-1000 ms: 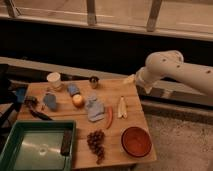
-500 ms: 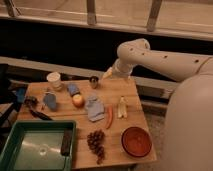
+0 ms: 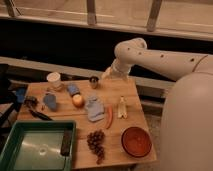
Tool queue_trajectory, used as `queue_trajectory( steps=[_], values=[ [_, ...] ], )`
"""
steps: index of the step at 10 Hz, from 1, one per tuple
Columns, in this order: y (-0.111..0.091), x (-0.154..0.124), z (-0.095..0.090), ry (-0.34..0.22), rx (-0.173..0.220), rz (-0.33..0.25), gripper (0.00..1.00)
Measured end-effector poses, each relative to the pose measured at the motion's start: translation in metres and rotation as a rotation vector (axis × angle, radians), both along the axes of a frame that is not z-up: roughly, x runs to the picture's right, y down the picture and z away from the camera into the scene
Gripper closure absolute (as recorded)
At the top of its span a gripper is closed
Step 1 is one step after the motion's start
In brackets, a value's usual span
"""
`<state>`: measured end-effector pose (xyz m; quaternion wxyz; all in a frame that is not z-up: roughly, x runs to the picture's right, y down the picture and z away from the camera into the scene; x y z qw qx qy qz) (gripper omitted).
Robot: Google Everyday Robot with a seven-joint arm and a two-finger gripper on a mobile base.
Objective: Stack cups on top of each other
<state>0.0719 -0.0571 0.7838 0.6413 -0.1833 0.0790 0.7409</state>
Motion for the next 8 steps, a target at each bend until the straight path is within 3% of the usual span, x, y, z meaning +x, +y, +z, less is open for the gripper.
queue_trajectory(
  steps=[1, 3, 8],
  values=[
    [-0.001, 0.007, -0.005, 0.033, 0.015, -0.015, 0.2],
    [-0.003, 0.009, 0.0, 0.041, 0.023, -0.018, 0.2],
    [-0.03, -0.034, 0.047, 0.0, 0.014, -0.023, 0.2]
  ],
)
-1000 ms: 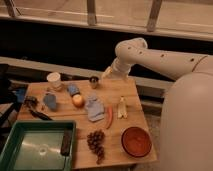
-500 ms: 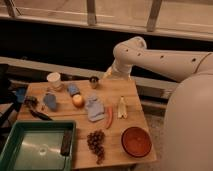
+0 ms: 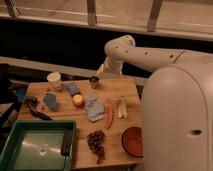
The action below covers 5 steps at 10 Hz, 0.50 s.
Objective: Stack cups on top of each other
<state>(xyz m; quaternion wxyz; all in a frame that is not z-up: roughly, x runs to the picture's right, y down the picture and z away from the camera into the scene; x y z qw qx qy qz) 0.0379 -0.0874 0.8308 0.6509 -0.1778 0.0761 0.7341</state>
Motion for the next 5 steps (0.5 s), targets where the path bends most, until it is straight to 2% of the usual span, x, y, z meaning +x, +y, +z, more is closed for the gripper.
queue_trajectory(
  steps=[2, 4, 5],
  values=[
    [-0.01, -0.012, 0.024, -0.038, -0.019, 0.013, 0.2],
    [-0.018, -0.011, 0.049, -0.061, -0.027, 0.048, 0.2],
    [-0.019, -0.015, 0.055, -0.069, -0.028, 0.054, 0.2]
  ],
)
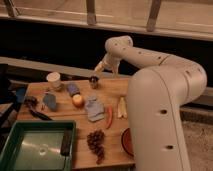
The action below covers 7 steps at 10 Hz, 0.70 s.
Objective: Stack cups on top of each other
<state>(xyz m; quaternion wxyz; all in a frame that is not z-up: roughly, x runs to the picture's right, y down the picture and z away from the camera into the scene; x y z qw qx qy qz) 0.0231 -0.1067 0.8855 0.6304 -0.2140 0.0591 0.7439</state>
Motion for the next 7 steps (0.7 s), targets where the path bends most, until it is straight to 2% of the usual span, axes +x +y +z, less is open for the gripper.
queue_trajectory(
  steps=[4, 7],
  values=[
    [0.003, 0.004, 0.001, 0.015, 0.0, -0.013, 0.2],
    [0.012, -0.002, 0.012, 0.019, 0.008, -0.034, 0.2]
  ],
)
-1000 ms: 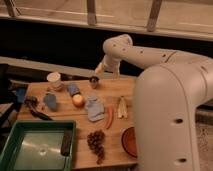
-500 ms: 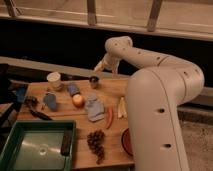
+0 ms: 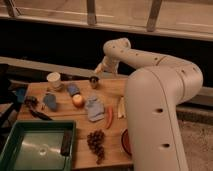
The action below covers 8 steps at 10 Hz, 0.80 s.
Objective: Stack cups on top of each other
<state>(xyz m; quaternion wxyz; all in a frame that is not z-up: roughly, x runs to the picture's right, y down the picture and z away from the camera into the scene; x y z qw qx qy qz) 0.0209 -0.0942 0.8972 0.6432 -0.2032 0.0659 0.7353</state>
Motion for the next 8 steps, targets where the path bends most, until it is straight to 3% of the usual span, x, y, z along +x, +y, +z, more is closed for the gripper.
queue_trajectory(
  steps=[4, 8],
  values=[
    [0.005, -0.028, 0.022, -0.06, 0.0, 0.01, 0.2],
    [0.014, -0.033, 0.057, -0.125, -0.038, 0.103, 0.2]
  ],
)
